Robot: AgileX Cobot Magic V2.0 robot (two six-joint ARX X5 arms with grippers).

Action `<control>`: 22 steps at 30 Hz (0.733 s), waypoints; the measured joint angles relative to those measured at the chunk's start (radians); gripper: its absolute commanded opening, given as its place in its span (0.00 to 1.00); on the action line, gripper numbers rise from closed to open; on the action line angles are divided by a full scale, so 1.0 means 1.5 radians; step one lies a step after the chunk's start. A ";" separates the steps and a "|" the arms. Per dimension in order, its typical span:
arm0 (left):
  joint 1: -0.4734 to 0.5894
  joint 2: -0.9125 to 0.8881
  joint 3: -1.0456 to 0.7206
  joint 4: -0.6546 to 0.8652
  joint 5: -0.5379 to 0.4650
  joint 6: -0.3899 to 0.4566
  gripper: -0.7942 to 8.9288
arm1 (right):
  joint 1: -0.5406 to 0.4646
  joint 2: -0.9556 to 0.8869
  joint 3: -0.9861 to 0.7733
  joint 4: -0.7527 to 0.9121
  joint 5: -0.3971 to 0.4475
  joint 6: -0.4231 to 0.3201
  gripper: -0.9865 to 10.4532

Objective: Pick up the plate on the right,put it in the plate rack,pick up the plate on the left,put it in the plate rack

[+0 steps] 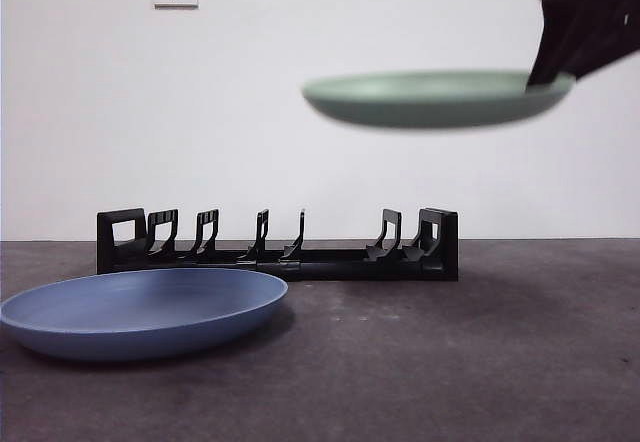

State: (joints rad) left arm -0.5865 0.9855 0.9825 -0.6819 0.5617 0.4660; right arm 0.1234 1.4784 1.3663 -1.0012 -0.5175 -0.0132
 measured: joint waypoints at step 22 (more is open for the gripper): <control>-0.248 0.090 0.000 0.182 -0.503 0.435 0.64 | 0.067 -0.009 0.062 -0.103 -0.057 0.016 0.07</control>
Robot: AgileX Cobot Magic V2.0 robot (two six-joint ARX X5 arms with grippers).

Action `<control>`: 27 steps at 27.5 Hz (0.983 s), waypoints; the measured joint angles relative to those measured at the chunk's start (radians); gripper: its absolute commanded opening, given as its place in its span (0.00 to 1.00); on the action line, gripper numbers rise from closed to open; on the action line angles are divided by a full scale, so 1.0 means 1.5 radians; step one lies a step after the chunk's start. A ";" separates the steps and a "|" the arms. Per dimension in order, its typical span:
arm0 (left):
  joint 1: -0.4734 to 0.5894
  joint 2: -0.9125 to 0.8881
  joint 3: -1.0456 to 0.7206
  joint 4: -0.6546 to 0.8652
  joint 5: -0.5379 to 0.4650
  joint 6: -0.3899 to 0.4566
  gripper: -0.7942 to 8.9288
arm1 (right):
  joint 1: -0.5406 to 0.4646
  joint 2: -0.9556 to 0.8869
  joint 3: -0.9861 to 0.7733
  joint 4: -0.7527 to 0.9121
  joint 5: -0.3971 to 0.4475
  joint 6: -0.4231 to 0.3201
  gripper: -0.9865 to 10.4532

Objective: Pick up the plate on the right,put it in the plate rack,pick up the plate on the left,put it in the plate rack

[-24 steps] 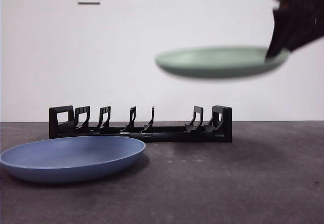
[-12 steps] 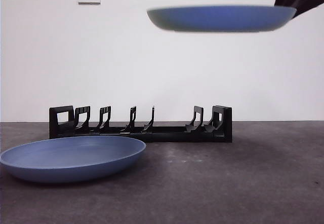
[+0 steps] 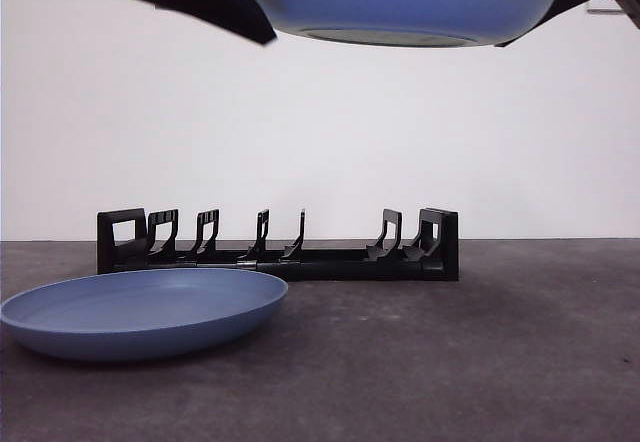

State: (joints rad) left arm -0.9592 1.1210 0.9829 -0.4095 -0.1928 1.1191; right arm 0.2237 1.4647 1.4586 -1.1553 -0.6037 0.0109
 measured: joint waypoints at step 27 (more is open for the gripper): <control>-0.052 0.018 0.000 -0.055 -0.019 0.038 0.07 | 0.005 0.000 0.004 0.021 0.035 0.007 0.08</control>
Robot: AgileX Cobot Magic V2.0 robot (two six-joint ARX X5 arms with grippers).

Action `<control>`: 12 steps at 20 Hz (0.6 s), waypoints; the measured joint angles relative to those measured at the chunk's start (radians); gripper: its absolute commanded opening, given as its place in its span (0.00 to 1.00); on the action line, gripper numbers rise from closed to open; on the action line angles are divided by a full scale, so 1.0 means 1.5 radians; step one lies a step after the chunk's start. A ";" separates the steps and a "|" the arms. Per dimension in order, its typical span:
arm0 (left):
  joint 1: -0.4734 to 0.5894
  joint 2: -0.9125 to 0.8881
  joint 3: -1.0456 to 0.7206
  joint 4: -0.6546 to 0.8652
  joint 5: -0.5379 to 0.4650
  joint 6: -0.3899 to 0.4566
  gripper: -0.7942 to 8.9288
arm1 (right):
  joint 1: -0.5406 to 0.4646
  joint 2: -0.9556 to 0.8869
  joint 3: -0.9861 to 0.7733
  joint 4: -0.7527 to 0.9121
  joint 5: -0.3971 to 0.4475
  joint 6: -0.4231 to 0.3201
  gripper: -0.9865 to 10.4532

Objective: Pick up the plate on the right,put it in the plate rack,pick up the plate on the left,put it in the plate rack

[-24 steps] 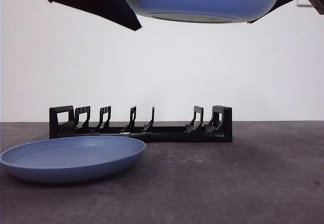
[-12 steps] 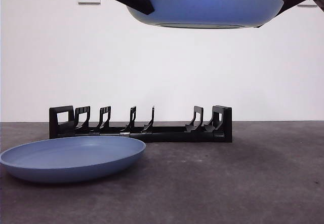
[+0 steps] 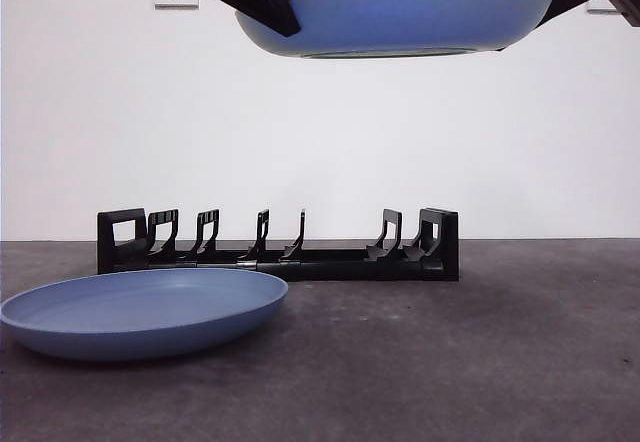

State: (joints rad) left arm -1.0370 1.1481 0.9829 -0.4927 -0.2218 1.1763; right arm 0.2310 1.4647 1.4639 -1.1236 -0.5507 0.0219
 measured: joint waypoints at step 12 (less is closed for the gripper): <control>0.000 0.000 0.000 -0.023 0.008 -0.056 0.07 | 0.000 0.000 0.000 0.037 -0.015 0.001 0.40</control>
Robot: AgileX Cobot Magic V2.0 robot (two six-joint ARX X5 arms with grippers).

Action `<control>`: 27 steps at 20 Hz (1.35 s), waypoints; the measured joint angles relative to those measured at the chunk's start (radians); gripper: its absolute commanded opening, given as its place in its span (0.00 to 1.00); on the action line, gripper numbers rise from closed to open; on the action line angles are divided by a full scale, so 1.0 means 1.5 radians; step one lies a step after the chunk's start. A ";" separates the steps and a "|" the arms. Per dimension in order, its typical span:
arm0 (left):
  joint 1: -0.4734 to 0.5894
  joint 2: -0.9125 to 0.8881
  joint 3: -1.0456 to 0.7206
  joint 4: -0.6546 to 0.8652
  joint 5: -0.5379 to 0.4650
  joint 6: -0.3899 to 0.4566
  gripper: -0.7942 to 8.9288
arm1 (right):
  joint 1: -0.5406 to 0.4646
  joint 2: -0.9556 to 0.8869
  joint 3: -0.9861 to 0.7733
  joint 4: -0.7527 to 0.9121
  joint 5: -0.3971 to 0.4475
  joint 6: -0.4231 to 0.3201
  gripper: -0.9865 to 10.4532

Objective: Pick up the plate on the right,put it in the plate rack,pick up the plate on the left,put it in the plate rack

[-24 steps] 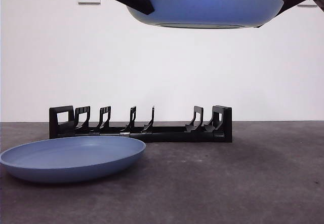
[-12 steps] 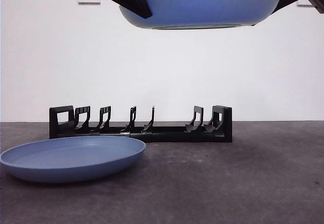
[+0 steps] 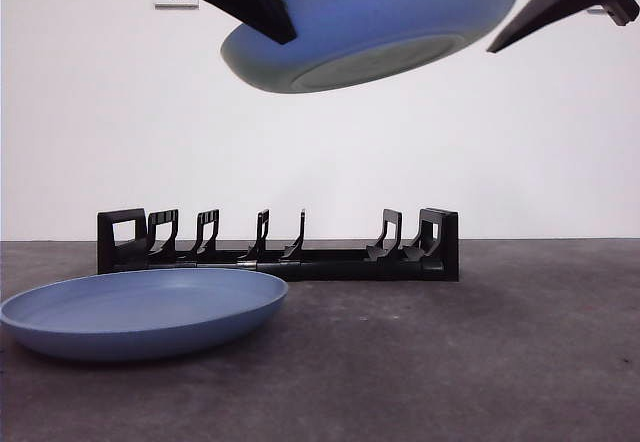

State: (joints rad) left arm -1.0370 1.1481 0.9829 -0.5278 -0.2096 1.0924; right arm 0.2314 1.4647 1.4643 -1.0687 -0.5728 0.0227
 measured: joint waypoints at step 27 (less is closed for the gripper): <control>0.426 0.010 0.000 0.363 0.490 -0.612 0.07 | -0.002 -0.091 0.313 -0.190 0.167 -0.076 0.39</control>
State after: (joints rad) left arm -0.3981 1.1625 0.9833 0.0162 0.5247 0.1745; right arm 0.2279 1.3281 1.9339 -1.3540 -0.3218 -0.0917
